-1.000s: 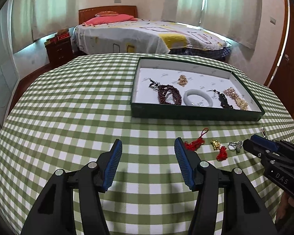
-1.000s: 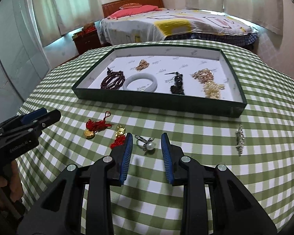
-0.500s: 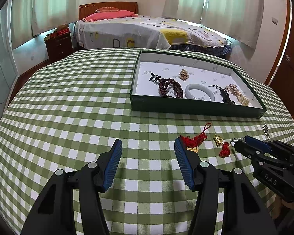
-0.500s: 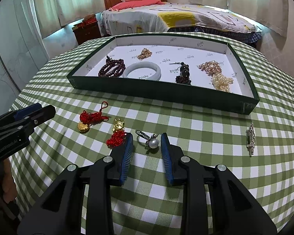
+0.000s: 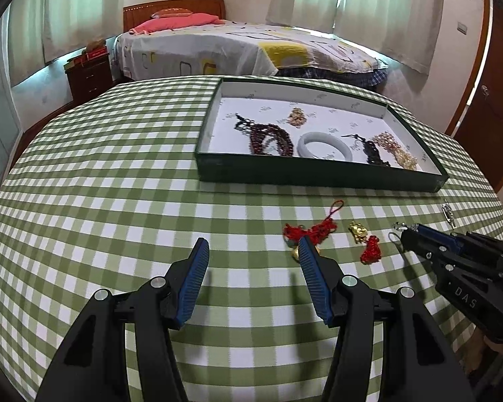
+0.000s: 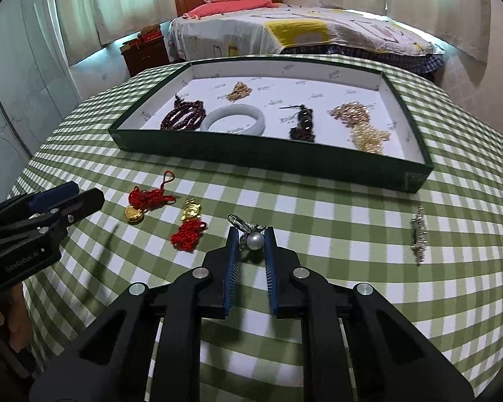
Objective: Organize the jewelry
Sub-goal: 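Grasp the red tassel pendant with the left gripper while the right gripper grasps the pearl ring, then carry the tassel pendant and pearl ring into the tray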
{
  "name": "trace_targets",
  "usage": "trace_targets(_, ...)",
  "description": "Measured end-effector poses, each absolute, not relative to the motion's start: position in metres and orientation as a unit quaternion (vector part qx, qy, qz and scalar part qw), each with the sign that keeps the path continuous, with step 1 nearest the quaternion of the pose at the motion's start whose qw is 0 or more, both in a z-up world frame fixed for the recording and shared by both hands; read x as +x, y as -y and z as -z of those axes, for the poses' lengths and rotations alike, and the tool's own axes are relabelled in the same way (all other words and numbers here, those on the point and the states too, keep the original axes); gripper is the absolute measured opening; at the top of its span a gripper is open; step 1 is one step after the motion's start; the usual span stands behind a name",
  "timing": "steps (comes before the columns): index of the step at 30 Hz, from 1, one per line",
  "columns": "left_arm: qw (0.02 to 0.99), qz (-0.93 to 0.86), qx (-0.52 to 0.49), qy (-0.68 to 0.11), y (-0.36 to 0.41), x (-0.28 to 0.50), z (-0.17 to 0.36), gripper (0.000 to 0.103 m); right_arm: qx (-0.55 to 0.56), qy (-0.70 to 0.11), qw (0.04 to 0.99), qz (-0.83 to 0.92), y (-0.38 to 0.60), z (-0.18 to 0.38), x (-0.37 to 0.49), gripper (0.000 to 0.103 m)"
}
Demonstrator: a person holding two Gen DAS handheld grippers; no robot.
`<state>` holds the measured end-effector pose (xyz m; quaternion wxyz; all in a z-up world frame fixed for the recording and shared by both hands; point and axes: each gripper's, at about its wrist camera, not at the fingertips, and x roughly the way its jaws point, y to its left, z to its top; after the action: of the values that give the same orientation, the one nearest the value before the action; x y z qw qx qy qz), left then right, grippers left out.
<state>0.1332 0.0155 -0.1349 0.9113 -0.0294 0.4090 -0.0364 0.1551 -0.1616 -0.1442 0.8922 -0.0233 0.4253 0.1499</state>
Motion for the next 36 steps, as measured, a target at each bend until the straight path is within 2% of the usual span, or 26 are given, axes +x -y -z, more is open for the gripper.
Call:
trace_targets(14,0.907,0.076,-0.01,-0.415,0.022,0.16,0.142,0.053,0.012,-0.419,0.9,-0.122,0.198,0.138,0.155,0.016)
trace_targets(19,0.9,0.077,0.002,-0.429,0.028,0.168,0.151,0.035,0.02,-0.42,0.899,-0.122,0.201,0.138,0.157,0.016)
trace_targets(25,0.902,0.083,0.014,-0.422,0.029,0.165,0.152,0.019,0.027,-0.424,0.897,-0.121,0.202,0.142,0.159,0.016)
trace_targets(36,0.912,0.088,-0.002,-0.4,0.021,0.156,0.136,0.016,0.026,-0.416,0.901,-0.122,0.2,0.137,0.157,0.016)
